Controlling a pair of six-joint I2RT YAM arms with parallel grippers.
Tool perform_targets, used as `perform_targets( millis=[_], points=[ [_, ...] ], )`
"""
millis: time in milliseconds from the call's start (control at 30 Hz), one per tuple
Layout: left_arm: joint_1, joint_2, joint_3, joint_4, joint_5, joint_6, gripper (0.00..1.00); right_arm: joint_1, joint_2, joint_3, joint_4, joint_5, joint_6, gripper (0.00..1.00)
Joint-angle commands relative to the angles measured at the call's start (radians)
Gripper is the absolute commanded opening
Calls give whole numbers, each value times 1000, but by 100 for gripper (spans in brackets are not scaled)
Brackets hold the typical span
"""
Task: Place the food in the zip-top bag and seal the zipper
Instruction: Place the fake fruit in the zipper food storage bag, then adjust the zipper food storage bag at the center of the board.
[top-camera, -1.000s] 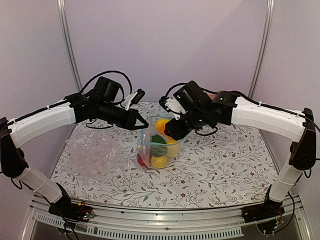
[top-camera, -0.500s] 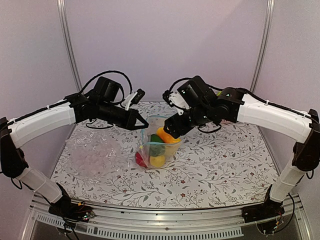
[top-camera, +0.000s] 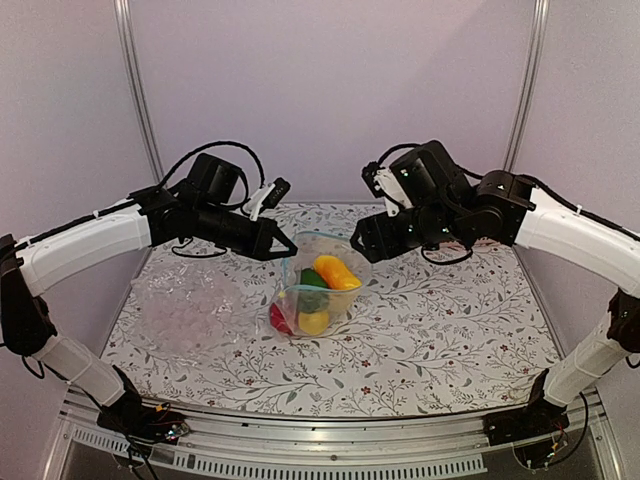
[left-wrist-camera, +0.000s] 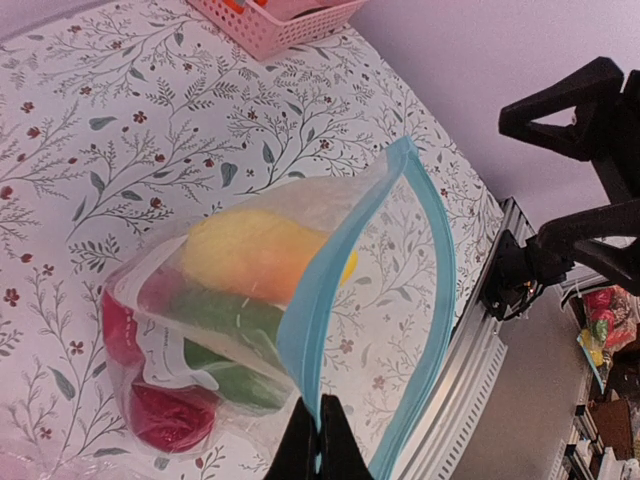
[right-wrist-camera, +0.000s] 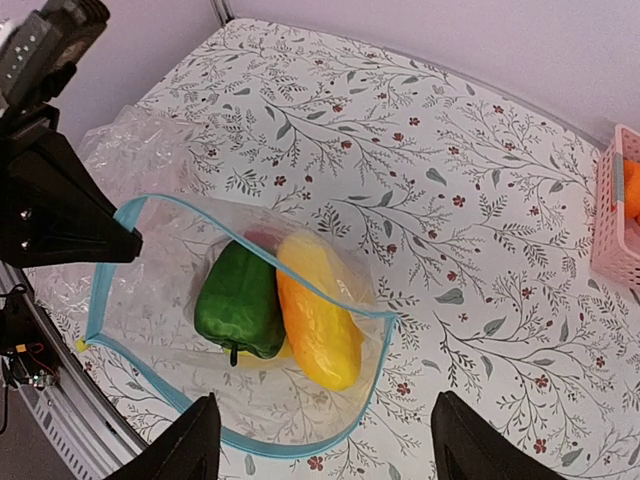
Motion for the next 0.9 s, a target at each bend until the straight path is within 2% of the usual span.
perform_targets(
  millis=[0, 133, 267, 633, 733, 833, 867],
  points=[
    [-16, -7, -3, 6, 4, 7, 0, -30, 24, -53, -39, 12, 121, 71],
    [-16, -7, -3, 6, 4, 7, 0, -41, 44, -66, -34, -15, 156, 68],
    [-16, -5, -3, 7, 8, 7, 0, -41, 67, -66, -27, -26, 165, 55],
    [-19, -10, -4, 6, 7, 7, 0, -48, 100, -89, -24, 2, 207, 36],
    [-20, -12, -2, 7, 10, 6, 0, -47, 108, -80, -22, -13, 211, 17],
    [-22, -13, -2, 7, 6, 8, 0, -47, 107, -67, -20, -29, 212, 2],
    [-22, -14, 1, 4, 4, 11, 0, -48, 102, -61, -20, -41, 215, 0]
  ],
)
